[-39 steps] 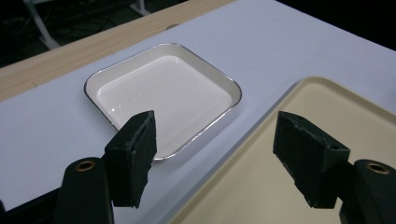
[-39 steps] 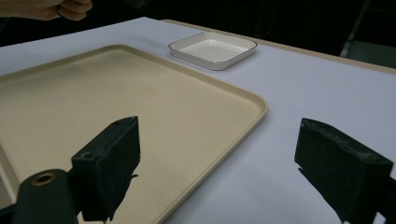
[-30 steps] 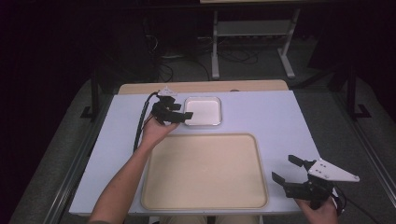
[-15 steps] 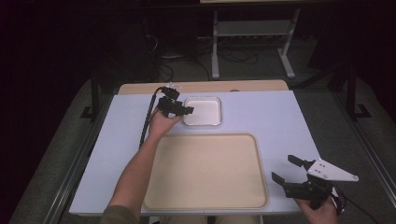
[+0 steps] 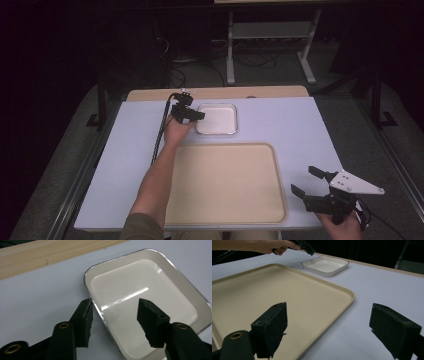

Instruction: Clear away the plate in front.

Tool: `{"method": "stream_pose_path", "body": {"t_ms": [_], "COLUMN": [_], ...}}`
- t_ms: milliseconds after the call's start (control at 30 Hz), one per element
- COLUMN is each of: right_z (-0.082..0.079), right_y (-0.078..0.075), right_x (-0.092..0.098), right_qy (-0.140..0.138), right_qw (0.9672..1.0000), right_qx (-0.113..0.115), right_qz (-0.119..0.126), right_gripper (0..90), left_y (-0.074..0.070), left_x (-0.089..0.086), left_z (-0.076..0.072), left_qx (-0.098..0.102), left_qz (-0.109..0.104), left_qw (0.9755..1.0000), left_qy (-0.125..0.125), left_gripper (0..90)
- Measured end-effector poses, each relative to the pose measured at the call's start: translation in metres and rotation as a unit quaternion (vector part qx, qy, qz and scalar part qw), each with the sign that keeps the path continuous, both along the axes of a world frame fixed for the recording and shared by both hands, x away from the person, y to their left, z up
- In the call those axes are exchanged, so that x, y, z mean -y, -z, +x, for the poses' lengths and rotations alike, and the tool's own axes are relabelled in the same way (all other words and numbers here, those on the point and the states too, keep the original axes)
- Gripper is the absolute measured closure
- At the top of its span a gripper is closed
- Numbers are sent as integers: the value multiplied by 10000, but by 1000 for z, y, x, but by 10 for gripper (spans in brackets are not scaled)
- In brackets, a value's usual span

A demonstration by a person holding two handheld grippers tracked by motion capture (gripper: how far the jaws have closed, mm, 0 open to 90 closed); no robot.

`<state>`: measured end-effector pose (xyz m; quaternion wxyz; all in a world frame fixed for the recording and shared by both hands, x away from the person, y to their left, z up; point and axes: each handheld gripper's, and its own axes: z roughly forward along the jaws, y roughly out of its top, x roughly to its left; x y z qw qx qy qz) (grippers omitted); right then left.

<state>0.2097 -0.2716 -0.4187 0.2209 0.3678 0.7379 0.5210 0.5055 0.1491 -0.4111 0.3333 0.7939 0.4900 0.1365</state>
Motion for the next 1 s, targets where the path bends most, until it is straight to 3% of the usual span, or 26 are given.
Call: {"method": "stream_pose_path", "body": {"t_ms": [67, 133, 467, 567, 700, 900, 1000], "right_z": [0, -1, 0, 0, 0, 0, 0], "right_y": [0, 0, 0, 1, 1, 0, 0], "right_x": [0, 0, 0, 0, -1, -1, -2], "right_qy": [3, -4, -31, -40, -63, -89, -99], "right_qw": [10000, 10000, 10000, 10000, 10000, 10000, 9999], "right_qx": [-5, 0, -18, -15, -33, -25, -22], "right_qz": [4, -6, 0, -5, -16, -6, -20], "right_gripper": [138, 140, 143, 144, 144, 147, 147], "left_y": [4, 7, 17, 21, 24, 28, 28], "left_x": [-2, -2, -4, -2, 1, 5, 2], "left_z": [2, 4, 14, 16, 16, 16, 16], "left_qx": [-147, -175, -401, -494, -562, -628, -694], "left_qz": [-90, 35, -63, -190, -102, -210, -352], "left_qw": [9998, 9998, 9978, 9969, 9966, 9953, 9935], "left_qy": [-52, -128, -525, -587, -600, -704, -826], "left_gripper": [517, 538, 633, 682, 708, 774, 816]}}
